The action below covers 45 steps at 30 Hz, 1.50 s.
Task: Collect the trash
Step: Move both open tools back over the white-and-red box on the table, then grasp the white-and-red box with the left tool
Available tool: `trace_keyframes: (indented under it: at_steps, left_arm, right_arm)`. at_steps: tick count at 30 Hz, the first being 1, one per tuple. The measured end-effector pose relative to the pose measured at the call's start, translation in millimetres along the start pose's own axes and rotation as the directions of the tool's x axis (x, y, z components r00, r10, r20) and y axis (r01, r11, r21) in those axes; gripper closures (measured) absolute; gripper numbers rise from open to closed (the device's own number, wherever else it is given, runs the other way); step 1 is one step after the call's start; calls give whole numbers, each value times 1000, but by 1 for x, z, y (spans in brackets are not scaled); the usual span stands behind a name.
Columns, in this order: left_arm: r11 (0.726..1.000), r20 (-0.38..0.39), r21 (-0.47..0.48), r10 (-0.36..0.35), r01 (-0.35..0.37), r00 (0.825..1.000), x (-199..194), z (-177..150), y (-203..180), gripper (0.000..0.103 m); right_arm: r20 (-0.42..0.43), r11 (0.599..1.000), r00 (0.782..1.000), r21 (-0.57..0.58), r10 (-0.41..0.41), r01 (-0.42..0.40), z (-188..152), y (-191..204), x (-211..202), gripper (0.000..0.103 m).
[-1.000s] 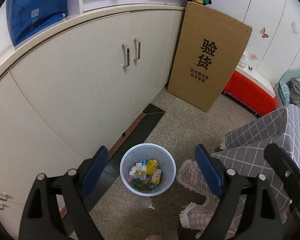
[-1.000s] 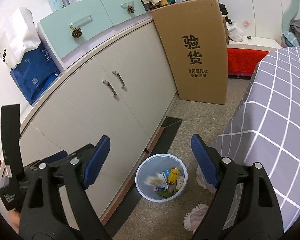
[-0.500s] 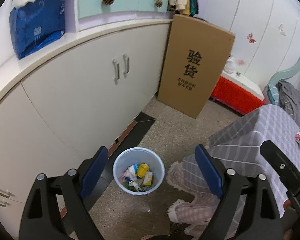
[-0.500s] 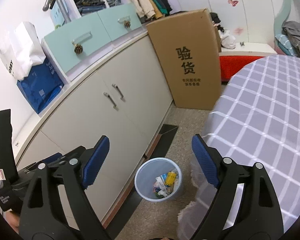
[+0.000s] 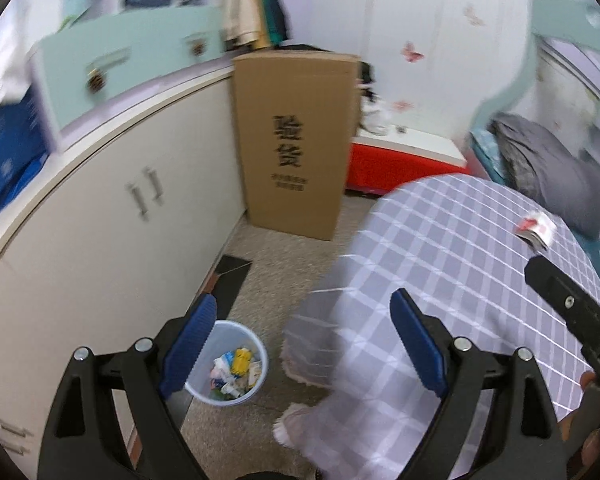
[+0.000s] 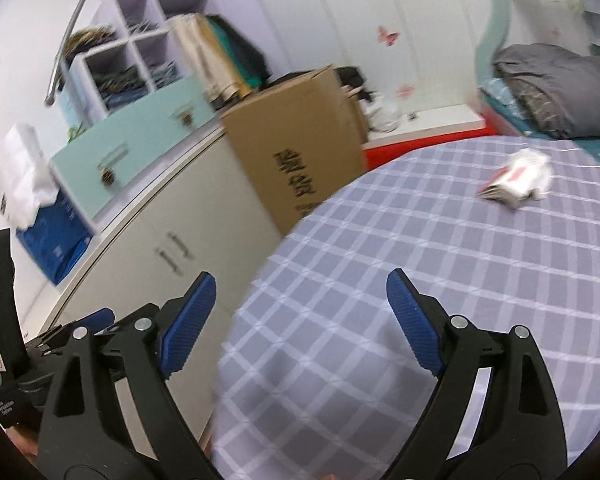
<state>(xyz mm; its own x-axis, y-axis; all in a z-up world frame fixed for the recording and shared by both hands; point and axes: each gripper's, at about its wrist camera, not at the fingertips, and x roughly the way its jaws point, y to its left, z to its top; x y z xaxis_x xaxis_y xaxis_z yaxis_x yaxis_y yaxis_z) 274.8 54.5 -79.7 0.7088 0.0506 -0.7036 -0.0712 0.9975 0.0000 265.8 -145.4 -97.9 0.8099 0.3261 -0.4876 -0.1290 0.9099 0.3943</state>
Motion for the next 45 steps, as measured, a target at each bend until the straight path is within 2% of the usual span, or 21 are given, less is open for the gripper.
trace_keyframes:
  at_steps: [6,9,13,16,21,23,27,29,31,32,35,37,41,45]
  left_arm:
    - [986,-18,152,-69,71,997,12,8,-103,16]
    - [964,-24,240,-113,116,993,21,11,-155,16]
    - [924,-41,358,-127,133,991,42,14,-223,16]
    - [890,-24,442,-108,107,994,58,15,-263,16]
    - [827,4,560,-72,57,997,90,18,-315,16]
    - [813,-3,579,-82,68,997,101,20,-330,16]
    - [791,4,609,-76,58,997,116,23,-350,16]
    - [781,4,621,-85,65,996,123,25,-356,21]
    - [782,-26,615,-104,98,994,129,29,-355,51]
    - [791,-63,598,-117,131,991,134,31,-352,53]
    - [800,-47,582,-147,147,988,132,34,-345,60]
    - [807,-30,570,-167,154,986,126,35,-338,73]
    - [816,-69,521,-251,249,966,117,35,-324,74]
    - [798,-68,540,-274,266,959,106,22,-320,74]
  right_arm:
    - [51,993,994,65,-99,95,19,-78,-27,16]
    - [59,981,984,107,-167,160,28,-120,-36,15]
    - [52,958,969,173,-241,229,38,-175,-40,15]
    - [41,940,959,214,-279,264,45,-211,-40,15]
    - [31,919,947,250,-321,304,58,-249,-34,14]
    - [31,912,945,271,-327,307,62,-260,-30,14]
    - [21,906,943,284,-333,314,63,-274,-20,14]
    - [0,905,945,286,-328,314,61,-281,-15,14]
    - [-25,896,945,311,-326,317,61,-287,-13,14]
    - [-15,896,945,314,-327,315,62,-288,-15,14]
    - [-4,897,944,310,-329,314,63,-287,-16,13]
    - [-6,899,951,324,-309,294,62,-291,-17,13]
    - [-8,904,973,370,-230,217,60,-294,-17,13]
    - [-5,900,997,429,-80,75,56,-292,-12,13]
